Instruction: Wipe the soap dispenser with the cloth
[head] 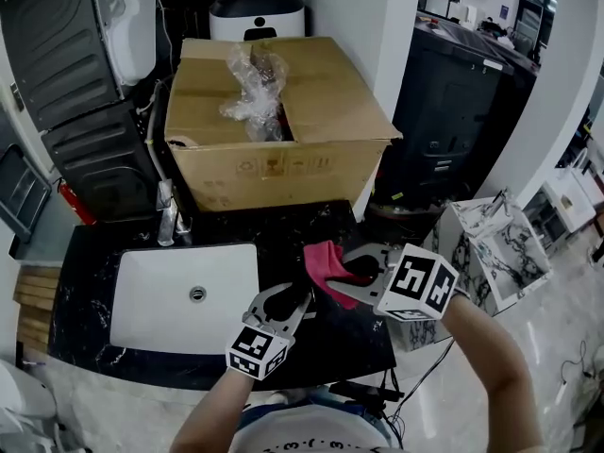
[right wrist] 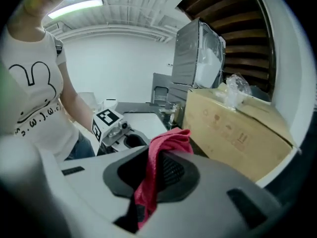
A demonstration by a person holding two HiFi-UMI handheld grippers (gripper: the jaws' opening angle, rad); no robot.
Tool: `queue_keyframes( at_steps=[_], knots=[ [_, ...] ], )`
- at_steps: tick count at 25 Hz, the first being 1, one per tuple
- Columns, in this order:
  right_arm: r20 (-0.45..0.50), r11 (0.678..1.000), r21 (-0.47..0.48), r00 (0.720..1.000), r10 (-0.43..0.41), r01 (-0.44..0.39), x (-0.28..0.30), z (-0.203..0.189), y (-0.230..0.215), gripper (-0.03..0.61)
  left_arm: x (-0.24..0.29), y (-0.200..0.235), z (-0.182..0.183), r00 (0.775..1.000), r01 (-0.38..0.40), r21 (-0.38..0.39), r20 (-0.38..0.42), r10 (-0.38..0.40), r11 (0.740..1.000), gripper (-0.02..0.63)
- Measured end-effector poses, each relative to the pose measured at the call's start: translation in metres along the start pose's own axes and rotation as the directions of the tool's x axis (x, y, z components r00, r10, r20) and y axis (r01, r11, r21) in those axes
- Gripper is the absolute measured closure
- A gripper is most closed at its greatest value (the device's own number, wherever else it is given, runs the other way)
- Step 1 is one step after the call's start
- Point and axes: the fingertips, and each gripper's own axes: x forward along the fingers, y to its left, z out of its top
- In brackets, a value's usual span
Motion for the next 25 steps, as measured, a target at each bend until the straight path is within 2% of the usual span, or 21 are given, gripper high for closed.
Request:
queue_keyframes(
  at_steps=[3,5,8,13,18,25],
  knots=[
    [0.015,0.995,-0.017,0.995,0.096,-0.096,0.023,0.015,0.021,0.528,0.000,0.000,0.000,1.000,0.001,0.002,-0.004,-0.001,1.000,0.511],
    [-0.027,0.989,-0.043,0.990,0.142,-0.143,0.038,0.012,0.033,0.528,0.000,0.000,0.000,1.000,0.001,0.002,-0.005,-0.001,1.000,0.511],
    [-0.113,0.982,-0.080,0.980,0.163,-0.173,0.055,-0.002,0.043,0.528,0.000,-0.001,0.000,1.000,0.003,0.005,-0.005,-0.003,1.000,0.511],
    [-0.119,0.979,-0.058,0.975,0.186,-0.193,0.058,-0.002,0.039,0.528,-0.001,0.000,0.001,1.000,0.003,0.003,-0.005,-0.003,1.000,0.511],
    [-0.109,0.982,-0.007,0.976,0.189,-0.191,0.063,0.001,0.019,0.528,0.000,0.000,0.001,1.000,0.004,0.002,-0.008,-0.004,1.000,0.511],
    [-0.105,0.989,0.115,0.989,0.106,-0.093,0.077,-0.003,-0.029,0.528,0.000,0.000,0.000,1.000,0.009,0.002,-0.007,-0.009,1.000,0.511]
  ],
)
